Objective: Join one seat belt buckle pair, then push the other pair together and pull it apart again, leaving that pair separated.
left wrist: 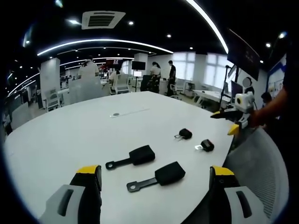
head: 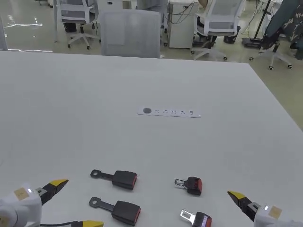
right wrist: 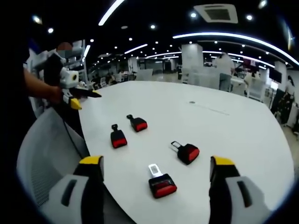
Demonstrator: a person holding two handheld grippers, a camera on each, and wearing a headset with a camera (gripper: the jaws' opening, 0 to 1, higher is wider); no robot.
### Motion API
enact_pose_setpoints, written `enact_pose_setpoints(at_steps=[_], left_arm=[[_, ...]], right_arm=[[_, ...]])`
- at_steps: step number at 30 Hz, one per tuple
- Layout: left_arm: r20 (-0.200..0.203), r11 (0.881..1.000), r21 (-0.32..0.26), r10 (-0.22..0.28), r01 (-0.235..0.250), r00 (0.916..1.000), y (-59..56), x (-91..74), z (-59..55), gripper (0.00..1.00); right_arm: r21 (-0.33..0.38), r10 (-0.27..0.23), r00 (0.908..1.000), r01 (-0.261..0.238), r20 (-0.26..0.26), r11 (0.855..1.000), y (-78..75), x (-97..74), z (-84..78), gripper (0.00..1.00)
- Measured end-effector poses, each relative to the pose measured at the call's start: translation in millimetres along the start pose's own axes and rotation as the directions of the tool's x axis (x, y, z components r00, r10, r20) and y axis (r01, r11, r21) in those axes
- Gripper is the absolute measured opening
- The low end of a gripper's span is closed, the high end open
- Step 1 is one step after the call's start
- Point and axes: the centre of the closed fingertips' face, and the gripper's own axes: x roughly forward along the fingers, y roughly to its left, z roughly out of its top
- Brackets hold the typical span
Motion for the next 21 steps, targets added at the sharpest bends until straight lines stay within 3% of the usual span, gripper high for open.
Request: enact_pose_setpoints(at_steps=[21], left_arm=[[0.005,1.000,-0.005,0.001,-0.001,1.0000,0.9,-1.5,-0.8,0.98]], right_arm=[[-0.010,0.033,0.9995,-0.033,0.002,0.999,3.9,-1.7,5.6,0.95]])
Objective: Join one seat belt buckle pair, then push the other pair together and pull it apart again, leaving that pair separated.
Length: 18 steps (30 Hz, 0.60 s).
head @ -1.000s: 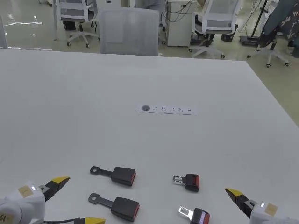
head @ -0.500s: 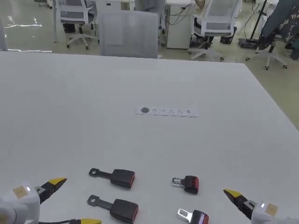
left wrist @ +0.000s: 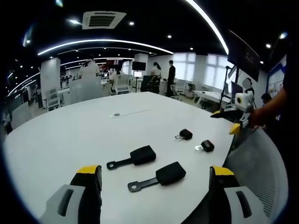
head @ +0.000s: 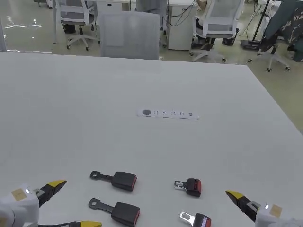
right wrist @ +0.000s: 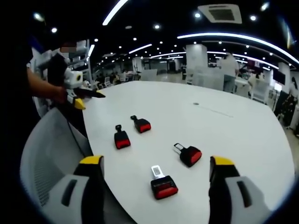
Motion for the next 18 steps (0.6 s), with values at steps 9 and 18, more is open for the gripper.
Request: enact_pose_setpoints(at_steps=[9,18], left_arm=[[-0.017,1.000,-0.002,-0.012,0.012,0.9998,-1.6,-0.6,-5.0,0.98],[-0.020,0.999,-0.005,-0.032,0.032,0.9993,-0.3,0.2,-5.4,0.98]], right_arm=[[0.001,0.002,1.0000,-0.002,-0.003,1.000,1.0,1.6,-0.4,0.95],[-0.006,0.020,0.9997,-0.020,-0.013,1.000,-1.3,0.3,0.8,0.95]])
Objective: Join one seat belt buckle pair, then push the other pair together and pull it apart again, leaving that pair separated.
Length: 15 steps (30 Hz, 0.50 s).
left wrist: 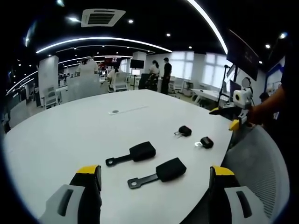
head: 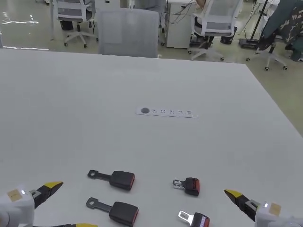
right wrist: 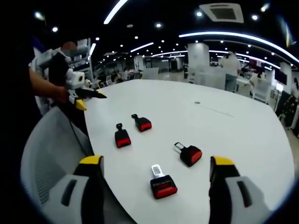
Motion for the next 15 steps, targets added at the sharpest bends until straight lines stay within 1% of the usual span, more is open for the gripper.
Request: enact_pose_setpoints(at_steps=[3,5,8,15], left_arm=[[0.003,1.000,0.003,0.001,-0.001,1.0000,1.5,0.0,1.0,0.98],[0.009,1.000,0.003,0.001,-0.001,1.0000,2.3,-0.1,3.1,0.99],[0.009,1.000,0.002,0.002,-0.002,1.0000,6.0,-0.2,1.9,0.99],[-0.005,1.000,0.006,-0.011,0.011,0.9999,6.6,0.5,-3.7,1.00]], right_arm=[[0.006,-0.001,1.0000,0.001,0.005,1.000,-3.1,-0.5,0.9,0.95],[-0.002,-0.001,1.0000,0.001,-0.003,1.000,-3.3,-0.2,-0.5,0.95],[-0.001,0.006,1.0000,-0.006,-0.003,1.000,-1.8,0.5,-0.4,0.95],[0.007,0.012,0.9999,-0.012,-0.008,1.000,0.1,2.4,-2.5,0.95]])
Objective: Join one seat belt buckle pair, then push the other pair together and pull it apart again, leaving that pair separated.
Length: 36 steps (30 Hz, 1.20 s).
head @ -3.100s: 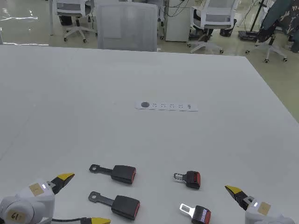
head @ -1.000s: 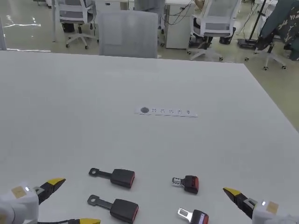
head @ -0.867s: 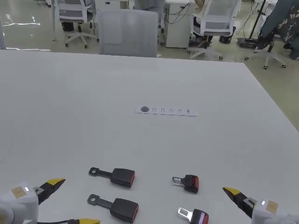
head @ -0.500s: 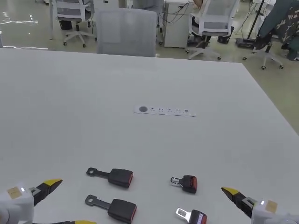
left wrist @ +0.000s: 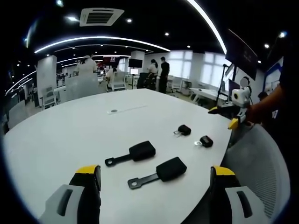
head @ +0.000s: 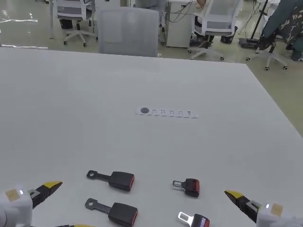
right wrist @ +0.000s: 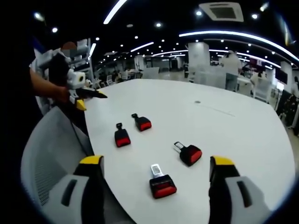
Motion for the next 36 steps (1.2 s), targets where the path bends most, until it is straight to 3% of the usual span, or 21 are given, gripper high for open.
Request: enact_pose_setpoints(at_steps=[17,27,36], left_arm=[[-0.026,0.999,0.022,-0.030,0.031,0.9992,-1.5,9.7,-1.5,0.99],[-0.068,0.995,0.058,-0.075,0.079,0.9949,-6.7,26.8,-5.1,0.97],[-0.117,0.985,0.106,-0.127,0.140,0.9850,-15.2,48.8,-11.6,0.93]], right_arm=[[-0.010,0.024,0.9994,-0.025,-0.026,1.000,2.1,8.6,-3.7,0.95],[-0.020,0.044,0.9960,-0.045,-0.078,0.999,2.3,15.5,-20.0,0.93],[-0.027,0.071,0.9869,-0.075,-0.145,0.997,-0.7,27.9,-39.5,0.89]])
